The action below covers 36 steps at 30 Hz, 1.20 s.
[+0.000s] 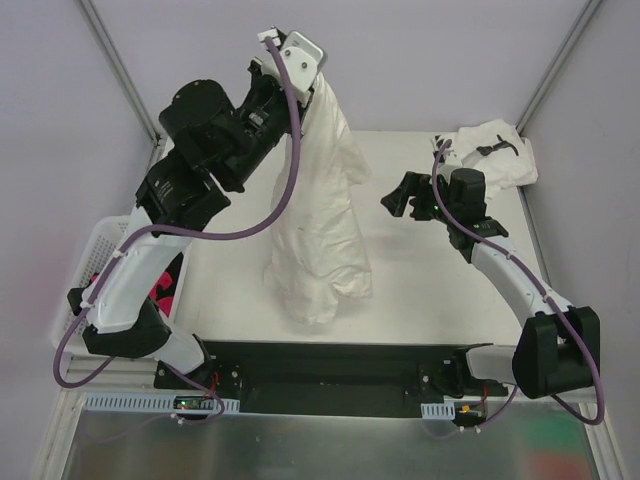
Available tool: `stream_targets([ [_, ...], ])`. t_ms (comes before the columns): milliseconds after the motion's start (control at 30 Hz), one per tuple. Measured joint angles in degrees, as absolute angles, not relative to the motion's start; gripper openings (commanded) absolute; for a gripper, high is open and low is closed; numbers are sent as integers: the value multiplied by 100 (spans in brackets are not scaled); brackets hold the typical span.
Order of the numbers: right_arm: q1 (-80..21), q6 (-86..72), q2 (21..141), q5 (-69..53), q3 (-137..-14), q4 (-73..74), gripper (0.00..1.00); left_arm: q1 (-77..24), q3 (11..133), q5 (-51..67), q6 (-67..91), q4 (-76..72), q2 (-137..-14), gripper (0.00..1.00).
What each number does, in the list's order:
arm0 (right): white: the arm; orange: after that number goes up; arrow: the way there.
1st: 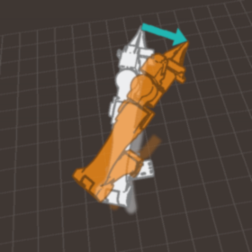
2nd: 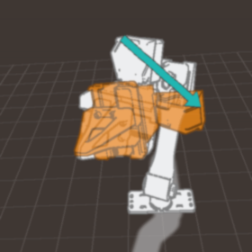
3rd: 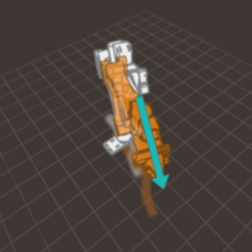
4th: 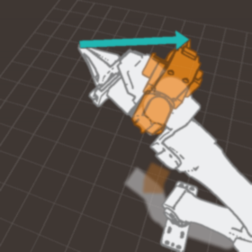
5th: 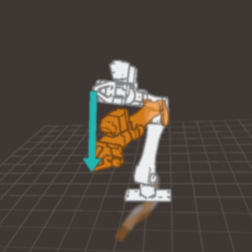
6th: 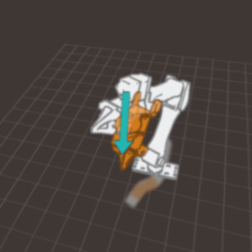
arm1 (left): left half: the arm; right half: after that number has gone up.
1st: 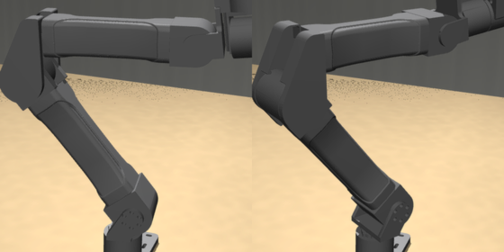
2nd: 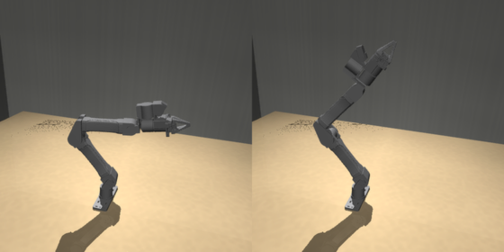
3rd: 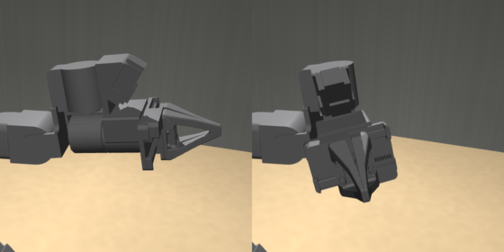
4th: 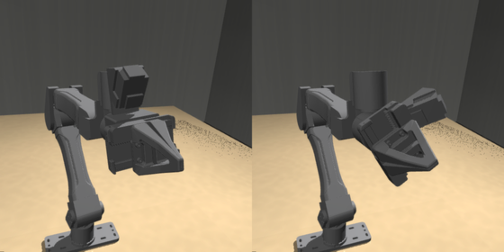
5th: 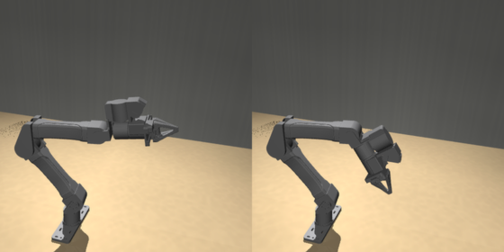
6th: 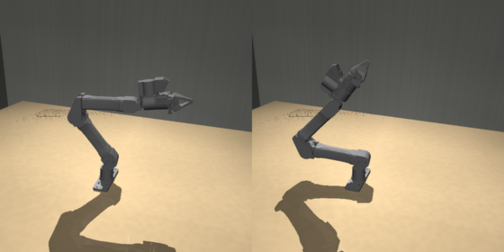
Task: Fold and stack the t-shirts
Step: Move the tshirt to the center of the board
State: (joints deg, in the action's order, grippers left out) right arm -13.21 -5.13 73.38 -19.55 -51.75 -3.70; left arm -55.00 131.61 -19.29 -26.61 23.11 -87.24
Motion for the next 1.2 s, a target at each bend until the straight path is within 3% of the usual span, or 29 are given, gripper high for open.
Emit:
stream_targets([
  [200, -1321, -521, 7334, -1999, -5175, -384, 99, -4777, 12300, -2064, -2436, 2012, -8696, 0],
  [367, -1321, -532, 7258, -2001, -5168, -377, 99, -3540, 11480, -2029, -1894, 1787, -8809, 0],
  [633, -1321, -508, 7063, -1979, -5168, -353, 99, -1940, 11314, -1452, -1118, 1612, -10628, 0],
  [667, -1321, -508, 7063, -1979, -5168, -325, 99, -1839, 11343, -1374, -1061, 1584, -10925, 8],
  [700, -1321, -508, 7063, -1979, -5168, -314, 99, -1741, 11367, -1269, -996, 1573, -11214, 49],
  [767, -1321, -504, 7063, -1979, -5168, -283, 99, -1597, 11408, -1085, -943, 1570, -11749, 86],
  [800, -1321, -502, 7063, -1977, -5168, -272, 99, -1562, 11417, -1004, -906, 1575, -11917, 99],
  [1033, -1321, -443, 7037, -1970, -5168, -235, 99, -1619, 11316, -349, -537, 1638, -12099, 100],
  [1200, -1321, -427, 7041, -1968, -5170, -228, 99, -1973, 9876, -344, -167, 1603, -10512, 99],
])
